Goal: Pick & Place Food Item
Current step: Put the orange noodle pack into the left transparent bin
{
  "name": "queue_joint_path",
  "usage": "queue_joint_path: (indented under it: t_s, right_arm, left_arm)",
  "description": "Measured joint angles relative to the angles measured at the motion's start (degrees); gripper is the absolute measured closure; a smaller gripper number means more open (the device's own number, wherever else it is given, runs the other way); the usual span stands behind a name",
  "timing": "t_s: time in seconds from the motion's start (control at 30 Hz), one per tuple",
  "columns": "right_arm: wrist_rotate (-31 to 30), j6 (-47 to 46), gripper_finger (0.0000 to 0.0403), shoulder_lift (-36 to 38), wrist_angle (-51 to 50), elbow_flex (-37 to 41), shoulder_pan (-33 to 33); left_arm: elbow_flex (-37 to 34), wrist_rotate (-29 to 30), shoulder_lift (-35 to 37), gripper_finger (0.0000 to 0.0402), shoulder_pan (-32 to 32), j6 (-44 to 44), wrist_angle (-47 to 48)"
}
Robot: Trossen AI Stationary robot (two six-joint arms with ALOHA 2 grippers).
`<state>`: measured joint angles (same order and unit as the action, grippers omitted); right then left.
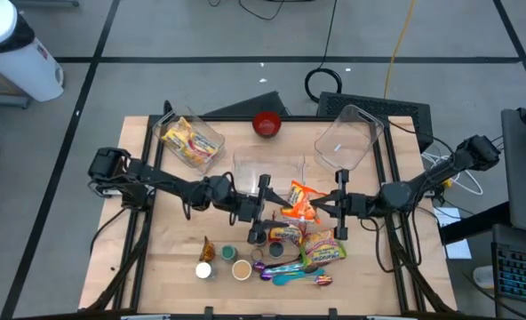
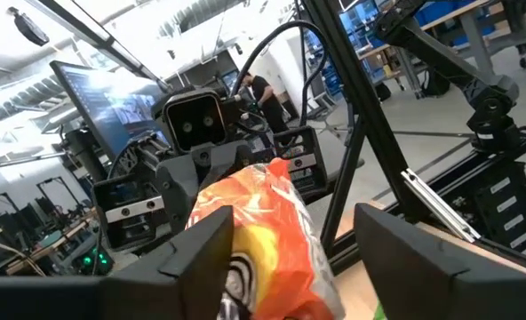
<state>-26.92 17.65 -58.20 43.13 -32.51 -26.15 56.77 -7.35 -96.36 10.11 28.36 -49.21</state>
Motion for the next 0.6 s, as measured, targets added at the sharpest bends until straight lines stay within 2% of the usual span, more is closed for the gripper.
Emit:
queue_joint_path:
  t_s: [0.27, 0.6]
  right_arm:
    - [0.00, 0.52, 0.0403, 0.47, 0.45, 0.00, -0.07]
    - [0.02, 0.61, 0.0403, 0.44, 0.64, 0.00, -0.07]
  left_arm:
    - [0.02, 0.07, 0.09, 0.0270, 0.00, -0.16, 2.42]
    - [0.02, 0.04, 0.09, 0.0368, -0.11, 1.20, 2.73]
